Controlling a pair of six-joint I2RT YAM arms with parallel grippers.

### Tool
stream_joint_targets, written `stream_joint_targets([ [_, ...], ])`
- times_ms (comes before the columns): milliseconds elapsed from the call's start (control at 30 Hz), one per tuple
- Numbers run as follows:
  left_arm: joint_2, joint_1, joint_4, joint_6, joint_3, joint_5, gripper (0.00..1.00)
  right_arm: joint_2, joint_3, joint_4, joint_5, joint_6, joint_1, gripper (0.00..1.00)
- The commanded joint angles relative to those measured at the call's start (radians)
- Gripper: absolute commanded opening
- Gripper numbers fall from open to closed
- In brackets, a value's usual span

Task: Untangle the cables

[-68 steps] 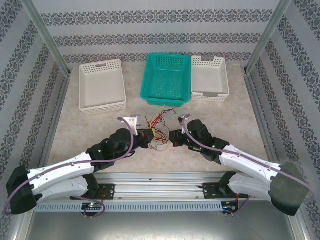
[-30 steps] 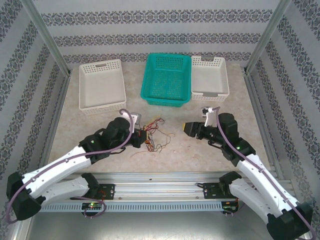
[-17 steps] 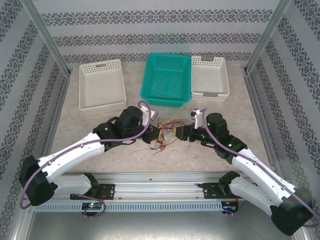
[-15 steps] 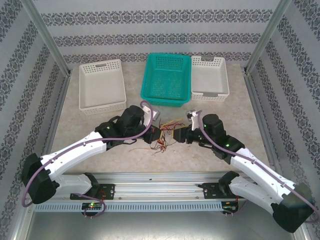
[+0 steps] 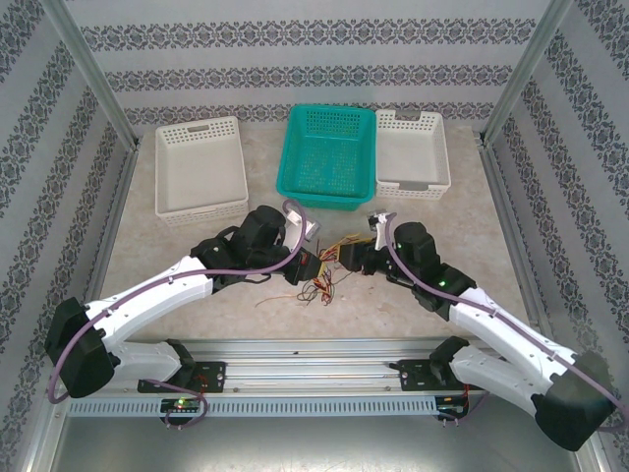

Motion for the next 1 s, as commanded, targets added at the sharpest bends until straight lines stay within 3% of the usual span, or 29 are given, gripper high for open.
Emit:
stream_joint_targets([
  [0,-0.002,0.004,0.044,0.033,-0.006,0.062,0.00,0.027,0.017,0.064,-0.004,0.109,-0.008,0.52],
  [333,-0.009,0.002,0.022,0.052,-0.022,0.079,0.00,0.003,0.015,0.110,0.016,0.280,-0.008,0.57],
  [600,-0.003,-0.001,0.004,0.069,-0.016,0.096,0.00,-0.010,0.017,0.119,0.046,0.318,-0.006,0.57],
  [733,0.002,-0.001,0.008,0.072,-0.012,0.096,0.00,0.020,0.024,0.137,0.026,0.335,-0.002,0.51],
  [967,0.009,-0.003,0.002,0.085,-0.009,0.102,0.00,0.017,0.037,0.132,0.078,0.321,-0.001,0.15],
])
